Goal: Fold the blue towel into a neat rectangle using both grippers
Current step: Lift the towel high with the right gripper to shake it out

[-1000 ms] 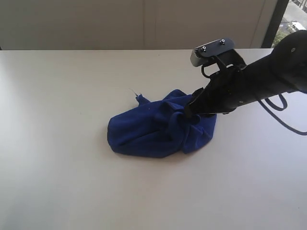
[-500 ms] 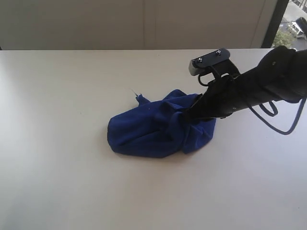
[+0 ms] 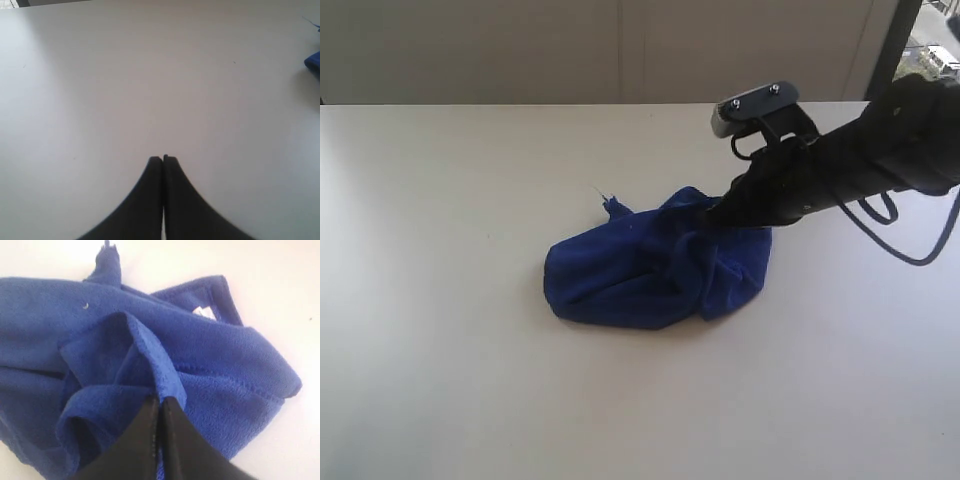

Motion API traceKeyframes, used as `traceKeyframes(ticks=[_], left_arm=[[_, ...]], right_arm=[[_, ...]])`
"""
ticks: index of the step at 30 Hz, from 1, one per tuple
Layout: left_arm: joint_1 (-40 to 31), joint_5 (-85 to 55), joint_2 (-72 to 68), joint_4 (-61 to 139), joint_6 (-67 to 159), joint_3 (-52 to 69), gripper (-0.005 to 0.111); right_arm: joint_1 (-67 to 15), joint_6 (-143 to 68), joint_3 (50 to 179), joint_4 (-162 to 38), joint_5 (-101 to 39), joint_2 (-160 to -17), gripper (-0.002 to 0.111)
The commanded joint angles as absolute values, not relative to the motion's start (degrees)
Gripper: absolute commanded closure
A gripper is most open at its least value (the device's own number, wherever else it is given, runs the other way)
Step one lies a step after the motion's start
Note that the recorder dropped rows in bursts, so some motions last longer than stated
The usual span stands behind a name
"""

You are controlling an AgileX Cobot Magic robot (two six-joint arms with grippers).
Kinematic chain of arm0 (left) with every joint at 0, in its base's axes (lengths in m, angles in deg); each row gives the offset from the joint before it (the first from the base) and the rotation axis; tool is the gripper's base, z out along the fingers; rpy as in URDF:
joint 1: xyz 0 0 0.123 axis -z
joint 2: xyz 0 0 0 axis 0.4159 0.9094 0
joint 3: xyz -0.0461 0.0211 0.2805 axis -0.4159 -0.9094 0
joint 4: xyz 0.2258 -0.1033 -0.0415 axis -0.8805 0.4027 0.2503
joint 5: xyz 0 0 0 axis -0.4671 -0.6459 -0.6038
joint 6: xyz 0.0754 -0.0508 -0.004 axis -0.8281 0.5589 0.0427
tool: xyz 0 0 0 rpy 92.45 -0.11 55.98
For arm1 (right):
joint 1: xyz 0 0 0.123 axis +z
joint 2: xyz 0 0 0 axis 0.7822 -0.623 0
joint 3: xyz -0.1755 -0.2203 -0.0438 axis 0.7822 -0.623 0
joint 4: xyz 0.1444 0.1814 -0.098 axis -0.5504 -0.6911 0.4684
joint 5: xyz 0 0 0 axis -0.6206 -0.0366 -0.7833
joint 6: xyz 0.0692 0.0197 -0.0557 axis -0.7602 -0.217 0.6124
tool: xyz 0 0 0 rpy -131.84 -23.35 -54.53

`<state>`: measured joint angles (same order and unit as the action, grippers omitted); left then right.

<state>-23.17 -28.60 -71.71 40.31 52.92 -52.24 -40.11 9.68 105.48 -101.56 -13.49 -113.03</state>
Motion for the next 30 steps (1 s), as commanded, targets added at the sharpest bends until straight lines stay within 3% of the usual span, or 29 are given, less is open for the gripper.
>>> traceKeyframes(ticks=[1,17,30], left_arm=[[-23.3,-28.5,-72.0,40.3,52.9,-52.5,0.107],[-23.3,-28.5,-72.0,40.3,52.9,-52.5,0.107],[-23.3,-28.5,-72.0,40.3,52.9,-52.5,0.107]], right_arm=[[-39.9,10.0,107.8,-101.5,-10.9,-108.4,0.108],[-39.9,2.2,130.5,-101.4,18.9,-99.2,0.108],[-36.2,-1.1,139.5,-104.1,29.8,-99.4,0.108]])
